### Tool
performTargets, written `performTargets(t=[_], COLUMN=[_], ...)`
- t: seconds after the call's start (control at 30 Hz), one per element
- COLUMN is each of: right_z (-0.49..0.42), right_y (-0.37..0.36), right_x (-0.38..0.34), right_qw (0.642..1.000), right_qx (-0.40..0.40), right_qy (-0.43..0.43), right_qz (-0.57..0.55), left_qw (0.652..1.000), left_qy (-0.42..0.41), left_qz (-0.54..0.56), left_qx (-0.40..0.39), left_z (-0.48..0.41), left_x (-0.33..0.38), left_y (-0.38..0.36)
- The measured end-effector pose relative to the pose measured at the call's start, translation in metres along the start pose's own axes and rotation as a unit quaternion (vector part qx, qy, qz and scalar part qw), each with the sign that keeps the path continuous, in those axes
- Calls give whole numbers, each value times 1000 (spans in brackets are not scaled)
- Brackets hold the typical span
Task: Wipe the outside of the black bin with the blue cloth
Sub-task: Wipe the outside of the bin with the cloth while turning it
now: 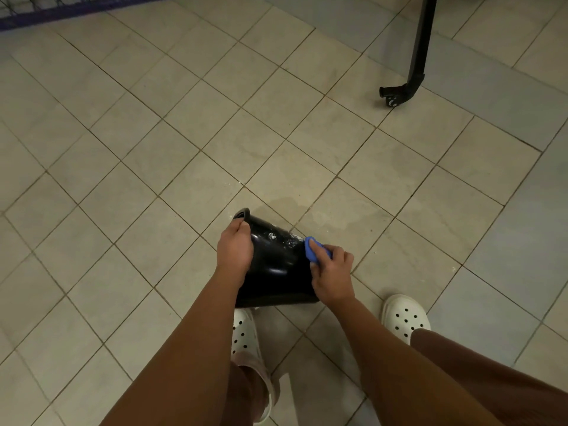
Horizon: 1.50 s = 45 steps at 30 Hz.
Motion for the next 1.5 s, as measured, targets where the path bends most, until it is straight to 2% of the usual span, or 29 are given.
performTargets(t=[0.1,0.17,0.3,0.43,0.6,0.83,1.07,1.13,1.23,1.3,1.37,1.5], right_z=[9,13,2,-6,10,10,6,18,19,7,-3,-2], right_y=[-8,-10,3,5,-10,-21,-15,-24,-28,-24,-20,-13], right_x=[3,1,-11,-8,-5,-27,-12,-25,-45,-45,-34,-14], right_qw=[997,993,996,1000,998,997,998,998,999,998,999,997], right_qx=[-35,-40,6,-3,5,0,12,22,41,26,3,-11], right_qy=[-62,-78,-44,-9,-52,70,-62,-56,8,40,19,-75], right_qz=[-42,-77,-77,-25,-17,40,6,11,26,40,41,7], left_qw=[1000,1000,999,998,997,995,988,988,988,989,989,990], left_qy=[24,0,-23,-27,-49,-74,-134,-134,-134,-130,-130,-127], left_qz=[8,-12,42,65,50,47,-10,-13,-14,1,8,12], left_qx=[11,0,-2,-2,12,39,74,77,72,72,70,66], left_z=[3,4,2,0,0,-1,4,2,1,2,2,0], left_x=[-4,-3,-4,-5,-6,-12,-9,-9,-11,-12,-12,-11], left_y=[-5,-8,-4,-2,-6,-3,-4,-3,-2,-1,-1,-1])
Point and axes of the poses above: each hand's wrist, its own z-axis away from the middle knuckle, its own y-axis out of the back of the hand, x = y × z, the point moved 5 cm from there along -z, towards the middle knuckle, and after that the axes turned 3 degrees about -x, right-handed, at the moved point
